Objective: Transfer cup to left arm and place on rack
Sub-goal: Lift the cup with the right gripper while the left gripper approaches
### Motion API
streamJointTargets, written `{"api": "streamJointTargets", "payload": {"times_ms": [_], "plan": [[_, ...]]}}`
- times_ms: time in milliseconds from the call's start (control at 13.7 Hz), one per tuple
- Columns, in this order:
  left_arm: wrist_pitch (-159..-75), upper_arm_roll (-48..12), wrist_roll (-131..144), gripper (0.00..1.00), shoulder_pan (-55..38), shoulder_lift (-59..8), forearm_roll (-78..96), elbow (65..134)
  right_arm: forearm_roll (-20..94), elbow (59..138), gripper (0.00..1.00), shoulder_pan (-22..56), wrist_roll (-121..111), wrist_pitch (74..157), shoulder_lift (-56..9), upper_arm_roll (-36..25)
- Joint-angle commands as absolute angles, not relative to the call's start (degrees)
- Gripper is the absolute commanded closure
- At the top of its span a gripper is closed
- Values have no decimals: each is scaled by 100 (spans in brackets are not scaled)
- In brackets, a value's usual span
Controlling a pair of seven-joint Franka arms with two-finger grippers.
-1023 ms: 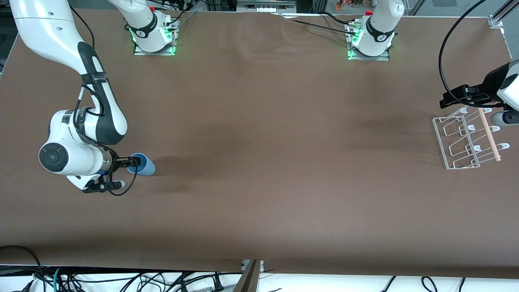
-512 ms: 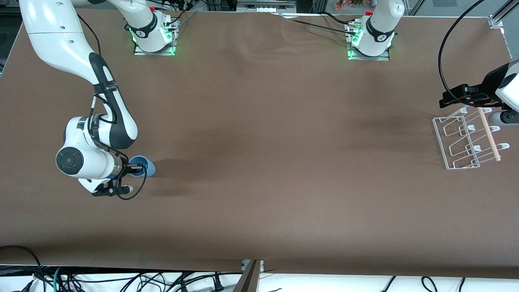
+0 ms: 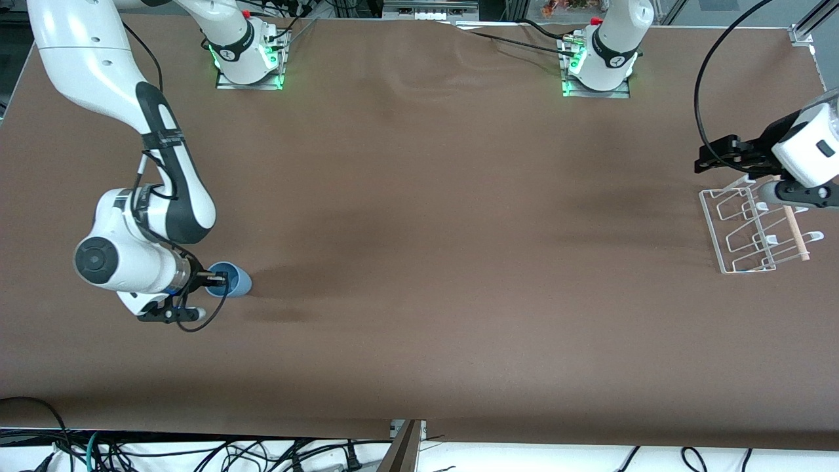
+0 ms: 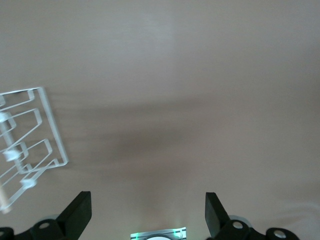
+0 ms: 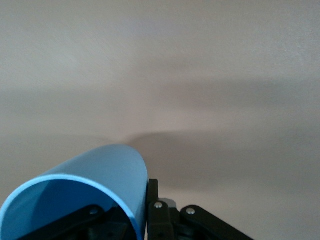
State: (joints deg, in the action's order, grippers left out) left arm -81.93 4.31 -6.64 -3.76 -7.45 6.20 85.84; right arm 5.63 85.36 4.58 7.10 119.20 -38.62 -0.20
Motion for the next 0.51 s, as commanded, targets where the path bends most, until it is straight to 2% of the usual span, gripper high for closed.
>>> {"api": "streamJointTargets", "payload": {"times_ms": [0,219,438], "plan": [[-8305,448,-1272,0,-378,-712,1045,8753,1202,7929,100,736,1920,11488,-3806,9],[-8419,308,-2045,0,-378,-791,1370,8771,1843,7612,100,1211,3257,11479,-3797,61],[-8761,-131,-2986,0,-334,-870,1555,8815,2556,7349,100,1528,4697,11505,-3700,517]]}}
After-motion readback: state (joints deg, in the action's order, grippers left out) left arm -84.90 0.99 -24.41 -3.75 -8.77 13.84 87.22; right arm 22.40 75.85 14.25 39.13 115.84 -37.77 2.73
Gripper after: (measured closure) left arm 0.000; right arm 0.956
